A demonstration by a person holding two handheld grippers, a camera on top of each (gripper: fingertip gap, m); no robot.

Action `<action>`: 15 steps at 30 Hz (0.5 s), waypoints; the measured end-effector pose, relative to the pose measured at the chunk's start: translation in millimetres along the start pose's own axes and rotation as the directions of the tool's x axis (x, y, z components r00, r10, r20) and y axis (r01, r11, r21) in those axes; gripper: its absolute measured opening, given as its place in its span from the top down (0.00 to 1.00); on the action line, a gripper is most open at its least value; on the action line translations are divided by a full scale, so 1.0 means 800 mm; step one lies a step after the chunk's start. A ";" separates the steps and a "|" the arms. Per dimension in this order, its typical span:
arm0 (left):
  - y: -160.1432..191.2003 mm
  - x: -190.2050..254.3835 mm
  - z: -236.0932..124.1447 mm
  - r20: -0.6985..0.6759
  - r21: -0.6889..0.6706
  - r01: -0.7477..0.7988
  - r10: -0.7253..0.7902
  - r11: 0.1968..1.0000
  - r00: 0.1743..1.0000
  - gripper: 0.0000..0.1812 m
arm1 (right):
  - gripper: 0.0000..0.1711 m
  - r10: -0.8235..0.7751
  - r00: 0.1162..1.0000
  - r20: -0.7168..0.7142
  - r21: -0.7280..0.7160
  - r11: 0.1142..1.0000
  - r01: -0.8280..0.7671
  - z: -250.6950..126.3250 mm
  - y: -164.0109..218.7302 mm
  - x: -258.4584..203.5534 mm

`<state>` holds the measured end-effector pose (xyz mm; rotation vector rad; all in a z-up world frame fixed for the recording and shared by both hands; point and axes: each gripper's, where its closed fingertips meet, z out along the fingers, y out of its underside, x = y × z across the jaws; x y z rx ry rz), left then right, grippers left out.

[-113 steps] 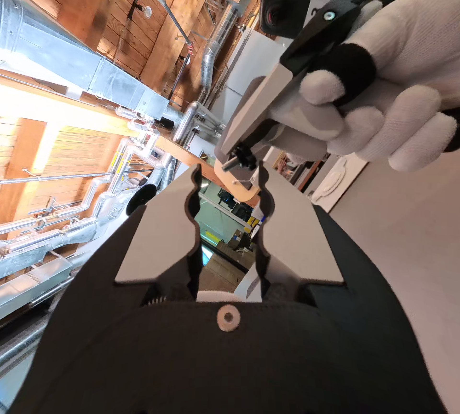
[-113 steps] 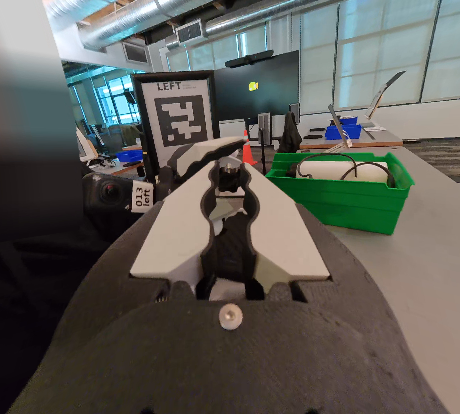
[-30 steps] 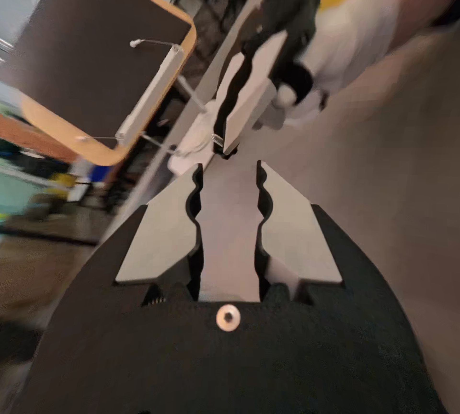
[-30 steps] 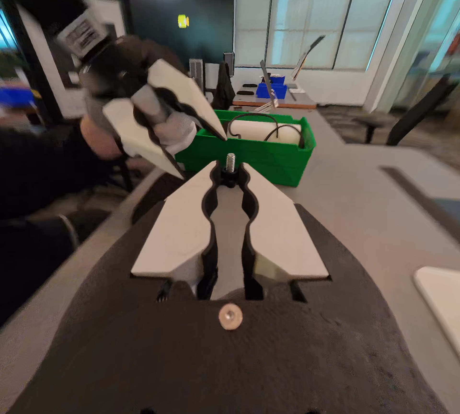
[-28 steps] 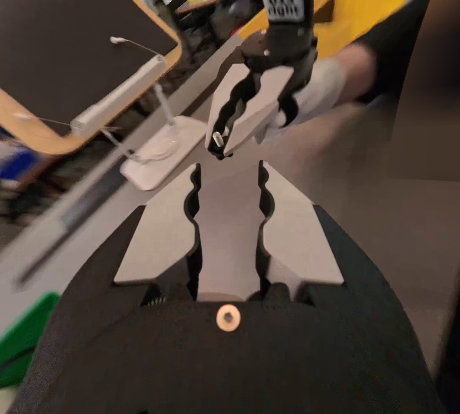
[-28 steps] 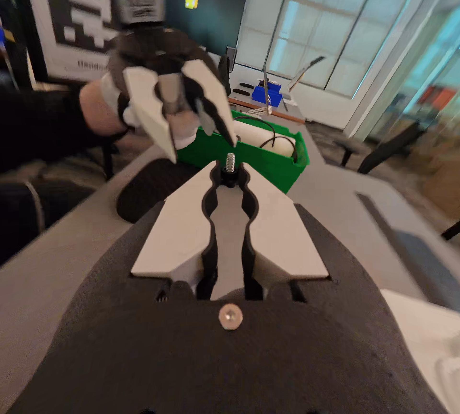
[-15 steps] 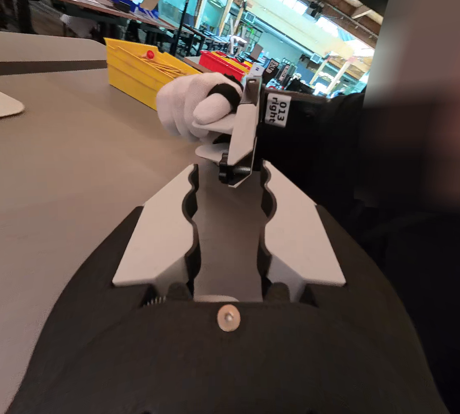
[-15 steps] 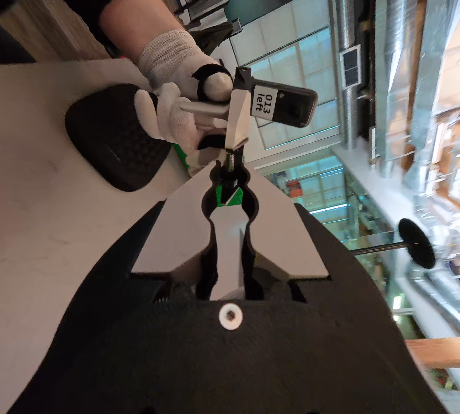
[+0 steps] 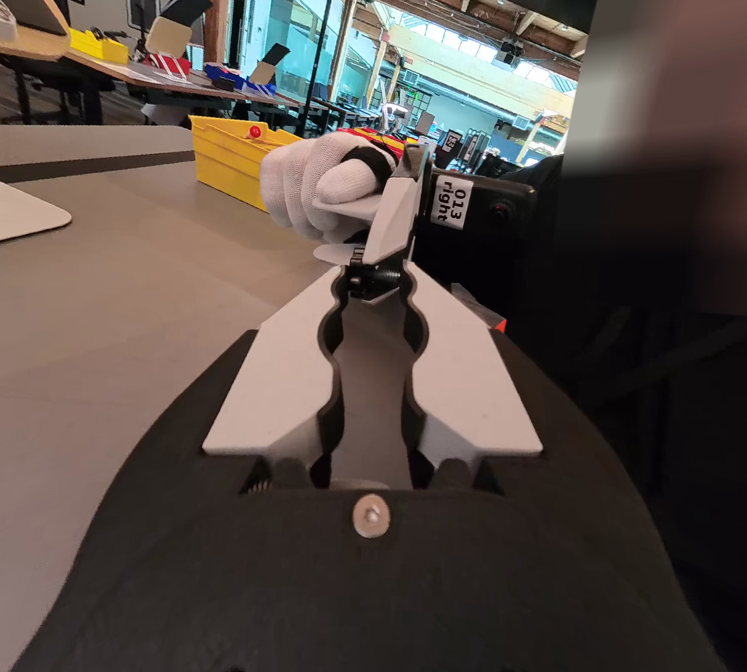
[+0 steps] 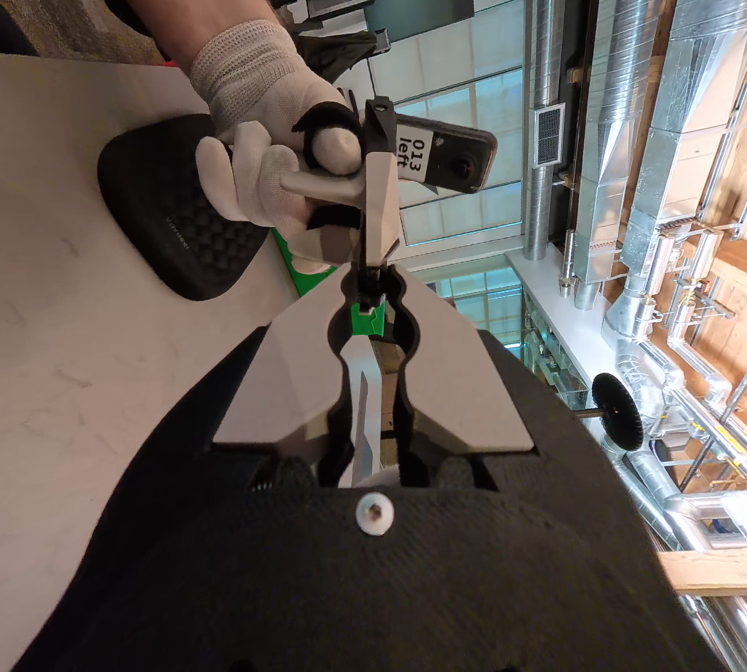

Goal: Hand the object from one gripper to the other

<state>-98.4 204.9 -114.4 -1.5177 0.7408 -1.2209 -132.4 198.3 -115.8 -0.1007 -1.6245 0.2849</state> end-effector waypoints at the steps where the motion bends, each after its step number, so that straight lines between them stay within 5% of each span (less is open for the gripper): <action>1: 0.001 -0.002 0.000 0.018 -0.004 -0.023 0.023 1.000 1.000 0.88 | 0.93 -0.003 1.000 0.003 -0.006 1.000 0.003 0.000 0.001 -0.001; 7: -0.008 -0.030 -0.016 0.311 -0.136 -0.330 0.357 0.934 0.881 0.87 | 0.80 0.091 0.994 -0.051 -0.016 0.996 -0.092 -0.002 0.015 0.018; 9: -0.017 -0.041 -0.027 0.424 -0.264 -0.461 0.532 0.847 0.734 0.87 | 0.79 0.167 0.983 -0.081 -0.034 0.985 -0.171 -0.003 0.029 0.028; 11: -0.024 -0.053 -0.039 0.465 -0.472 -0.566 0.736 0.676 0.492 0.87 | 0.83 0.234 0.966 -0.106 -0.012 0.972 -0.236 -0.007 0.033 0.038; 13: -0.028 -0.061 -0.045 0.415 -0.651 -0.590 0.875 0.477 0.249 0.87 | 0.84 0.218 0.967 -0.133 -0.024 0.975 -0.223 -0.009 0.036 0.045; 15: -0.026 -0.062 -0.041 0.317 -0.750 -0.582 0.943 0.315 0.102 0.87 | 0.85 0.127 0.982 -0.140 -0.045 0.990 -0.135 -0.008 0.033 0.042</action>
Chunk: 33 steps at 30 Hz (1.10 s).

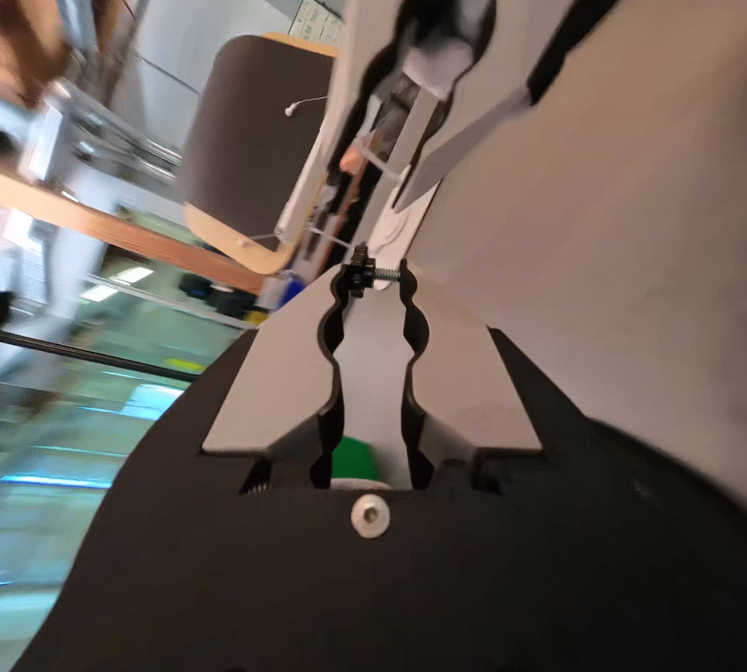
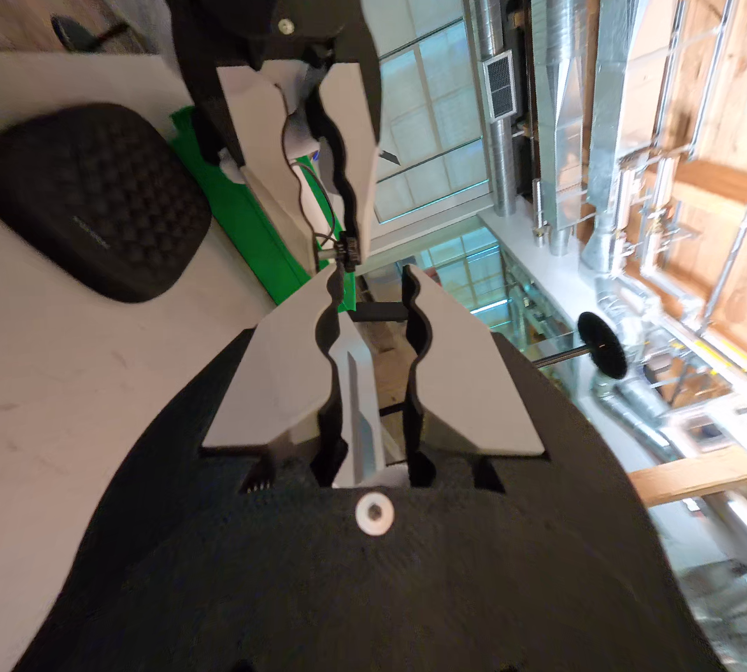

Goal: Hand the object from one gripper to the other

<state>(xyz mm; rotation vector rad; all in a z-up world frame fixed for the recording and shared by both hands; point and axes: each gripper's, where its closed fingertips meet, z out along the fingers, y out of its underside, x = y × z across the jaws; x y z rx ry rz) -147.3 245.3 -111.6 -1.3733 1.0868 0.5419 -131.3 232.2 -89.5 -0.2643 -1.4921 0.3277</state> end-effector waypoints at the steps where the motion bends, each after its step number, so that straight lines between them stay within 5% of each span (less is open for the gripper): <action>1: -0.004 0.000 0.001 0.019 0.001 -0.045 0.045 0.999 0.999 0.87 | 0.85 -0.049 0.999 0.004 -0.008 0.999 0.049 0.001 -0.001 -0.005; 10: -0.015 0.006 0.002 0.037 -0.008 -0.249 0.249 0.968 0.968 0.87 | 0.98 -0.044 0.999 0.016 -0.023 0.999 0.044 0.000 -0.001 -0.004; 33: -0.013 0.027 0.001 -0.053 0.014 -0.341 0.342 0.940 0.938 0.88 | 0.96 -0.049 0.984 0.171 -0.033 0.998 0.056 0.003 0.001 -0.037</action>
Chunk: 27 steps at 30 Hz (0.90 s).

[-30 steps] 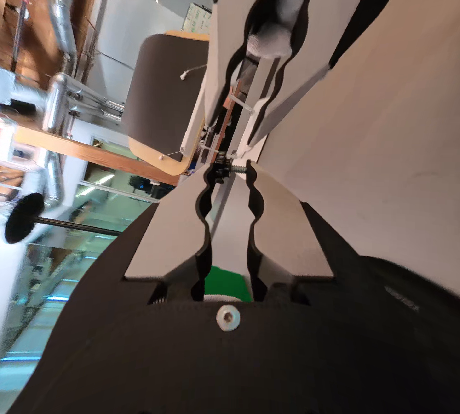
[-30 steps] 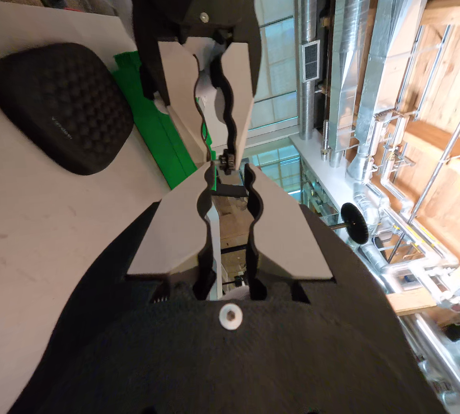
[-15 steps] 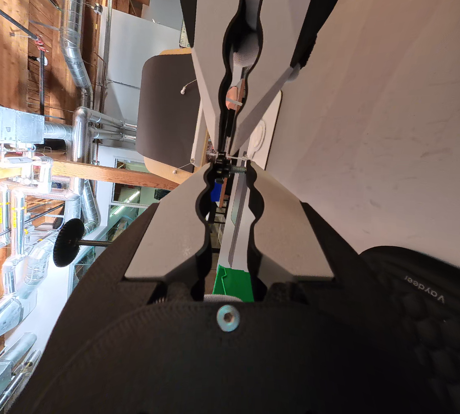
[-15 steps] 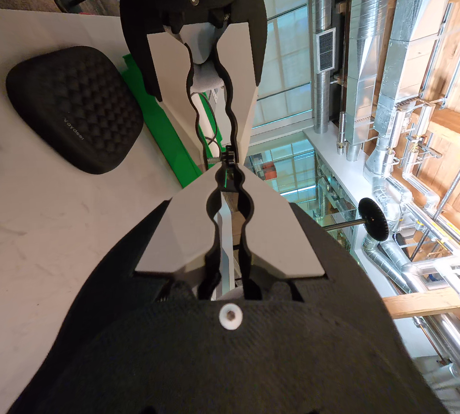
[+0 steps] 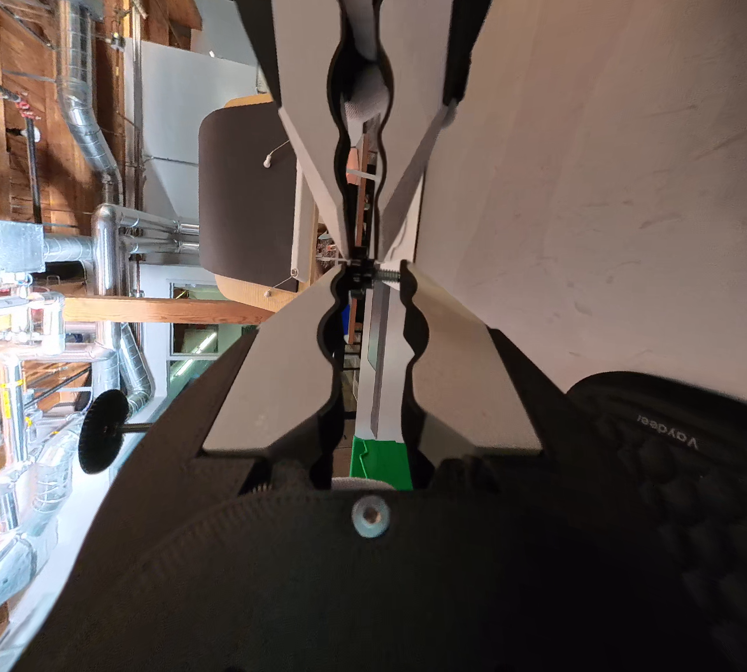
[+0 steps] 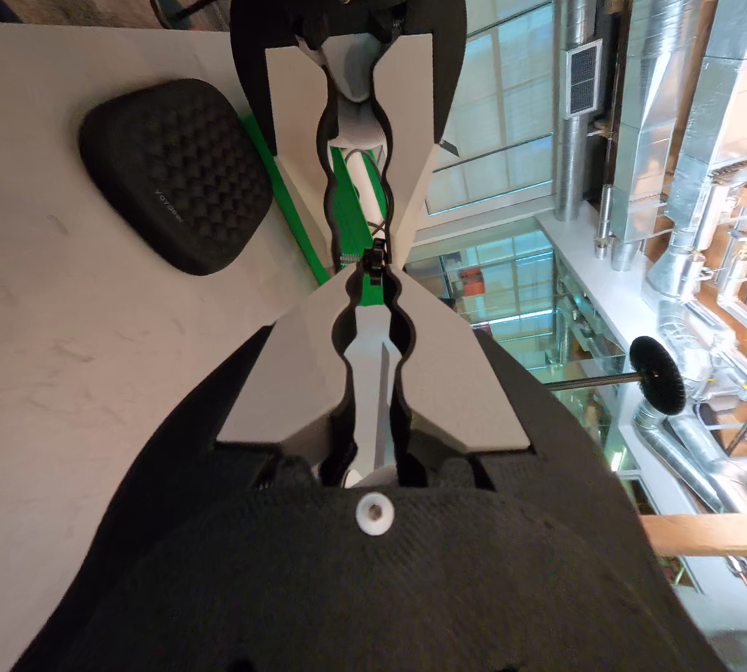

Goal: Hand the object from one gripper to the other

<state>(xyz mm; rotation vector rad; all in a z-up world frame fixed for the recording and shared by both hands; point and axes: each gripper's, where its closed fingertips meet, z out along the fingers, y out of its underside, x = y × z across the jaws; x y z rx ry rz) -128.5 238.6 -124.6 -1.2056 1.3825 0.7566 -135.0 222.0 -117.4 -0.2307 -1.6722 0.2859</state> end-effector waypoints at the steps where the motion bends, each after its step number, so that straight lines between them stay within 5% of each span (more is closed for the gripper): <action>1: 0.001 0.001 0.000 -0.004 -0.008 -0.019 0.019 1.000 1.000 0.87 | 0.96 0.011 1.000 0.011 -0.004 1.000 -0.011 0.000 0.001 -0.001; 21: 0.006 -0.012 0.002 0.030 -0.021 -0.004 0.004 1.000 1.000 0.87 | 0.98 0.030 0.998 -0.050 -0.031 0.999 -0.032 -0.002 0.006 0.013; 27: 0.016 -0.041 -0.012 0.159 0.043 0.338 -0.340 0.940 0.927 0.81 | 0.98 0.101 0.984 -0.145 -0.026 0.994 -0.106 -0.007 0.010 0.036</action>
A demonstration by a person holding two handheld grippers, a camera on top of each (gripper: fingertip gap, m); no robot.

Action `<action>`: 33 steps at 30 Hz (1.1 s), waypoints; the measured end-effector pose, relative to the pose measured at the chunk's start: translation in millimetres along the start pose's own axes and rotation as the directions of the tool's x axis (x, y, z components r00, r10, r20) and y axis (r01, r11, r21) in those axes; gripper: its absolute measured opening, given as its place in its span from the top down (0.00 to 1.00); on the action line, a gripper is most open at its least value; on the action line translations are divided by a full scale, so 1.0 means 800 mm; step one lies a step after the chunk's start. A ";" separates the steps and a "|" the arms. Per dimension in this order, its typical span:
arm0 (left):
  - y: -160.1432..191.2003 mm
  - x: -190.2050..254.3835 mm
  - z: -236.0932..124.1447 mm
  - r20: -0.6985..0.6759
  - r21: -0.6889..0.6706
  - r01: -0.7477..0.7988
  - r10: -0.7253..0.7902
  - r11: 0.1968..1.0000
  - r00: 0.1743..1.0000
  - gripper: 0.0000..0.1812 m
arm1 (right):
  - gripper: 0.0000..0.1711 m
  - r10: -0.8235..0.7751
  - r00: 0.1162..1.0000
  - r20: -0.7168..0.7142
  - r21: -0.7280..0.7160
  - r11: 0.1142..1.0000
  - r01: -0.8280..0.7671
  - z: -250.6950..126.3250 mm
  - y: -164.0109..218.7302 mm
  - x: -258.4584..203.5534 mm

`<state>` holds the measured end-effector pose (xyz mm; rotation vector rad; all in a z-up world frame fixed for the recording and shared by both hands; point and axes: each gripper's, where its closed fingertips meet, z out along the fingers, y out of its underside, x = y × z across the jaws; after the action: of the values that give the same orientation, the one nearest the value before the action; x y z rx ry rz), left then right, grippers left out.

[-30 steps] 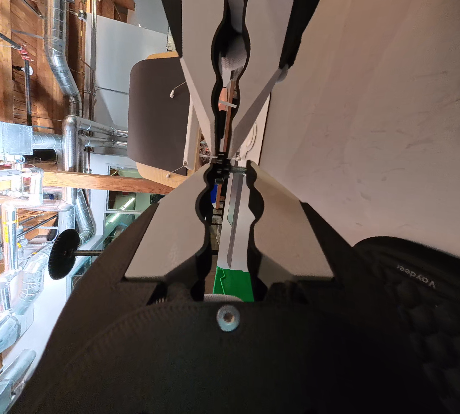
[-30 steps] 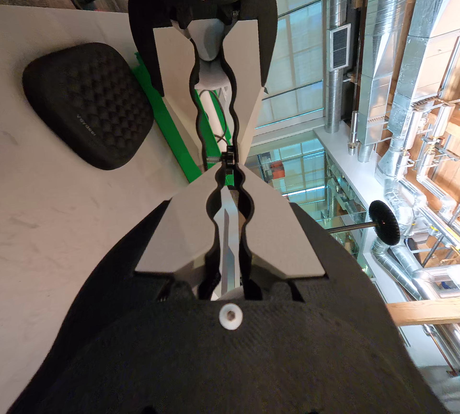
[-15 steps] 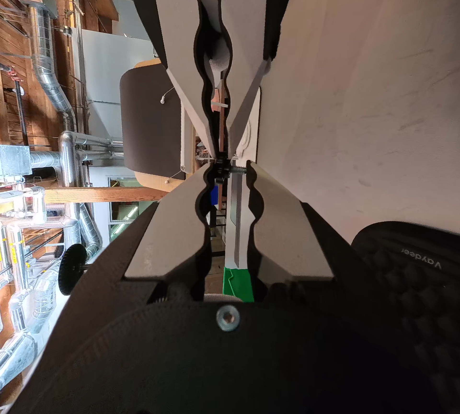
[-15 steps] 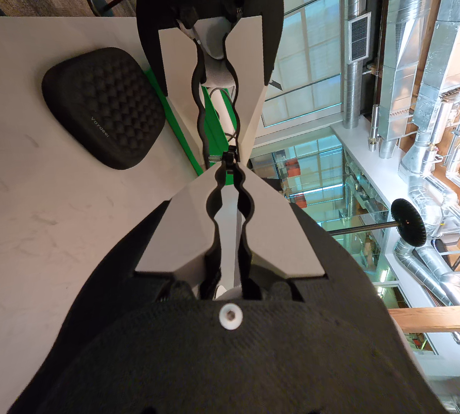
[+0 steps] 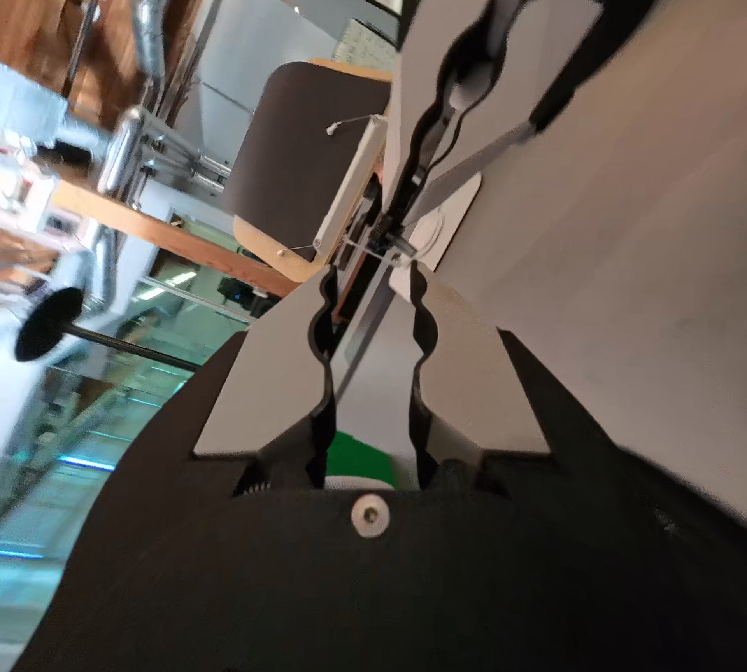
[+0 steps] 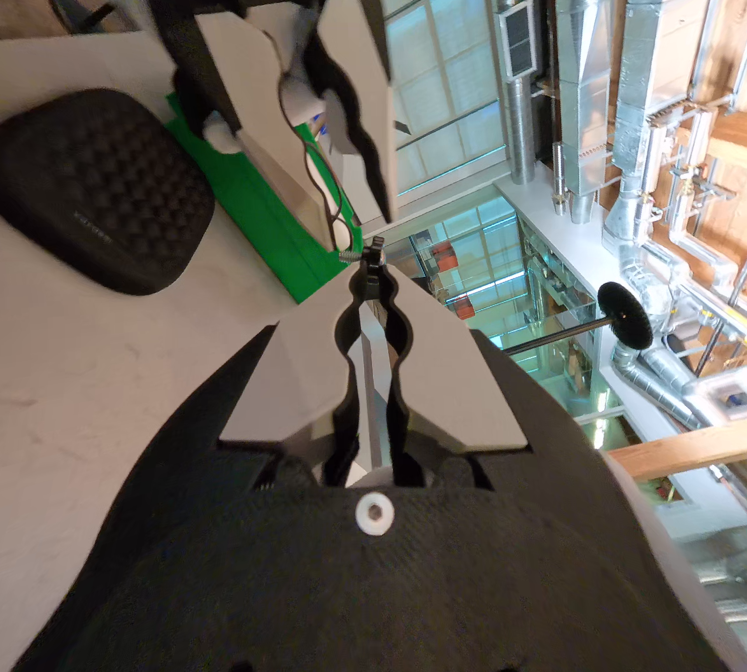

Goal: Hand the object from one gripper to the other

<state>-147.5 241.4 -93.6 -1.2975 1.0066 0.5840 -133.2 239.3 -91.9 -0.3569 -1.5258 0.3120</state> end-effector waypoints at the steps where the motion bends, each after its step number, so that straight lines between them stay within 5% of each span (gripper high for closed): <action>1: -0.006 0.000 -0.003 0.006 0.035 0.084 -0.084 0.996 0.996 0.83 | 0.99 0.039 0.999 -0.015 0.008 0.999 -0.038 -0.001 -0.001 0.005; 9: -0.022 -0.008 0.009 0.083 0.156 0.434 -0.450 0.887 0.889 0.90 | 0.98 0.151 0.986 -0.077 0.018 0.989 -0.150 -0.003 0.000 0.023; 22: -0.028 -0.005 0.019 0.042 0.153 0.509 -0.520 0.847 0.853 0.97 | 0.98 0.136 0.986 -0.097 0.015 0.991 -0.135 -0.005 -0.002 0.026; 28: -0.026 -0.010 0.017 0.068 0.153 0.448 -0.461 0.881 0.885 0.98 | 0.96 0.125 0.985 -0.116 0.028 0.992 -0.122 -0.004 -0.006 0.027; 33: -0.014 -0.014 0.014 0.057 0.012 0.046 -0.046 0.999 0.997 0.98 | 0.81 0.234 0.971 -0.053 0.084 0.970 -0.229 -0.008 -0.006 0.037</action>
<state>-140.4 251.6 -78.6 -1.2842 0.9295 0.5765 -125.8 246.9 -63.1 -0.4806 -1.4075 0.5380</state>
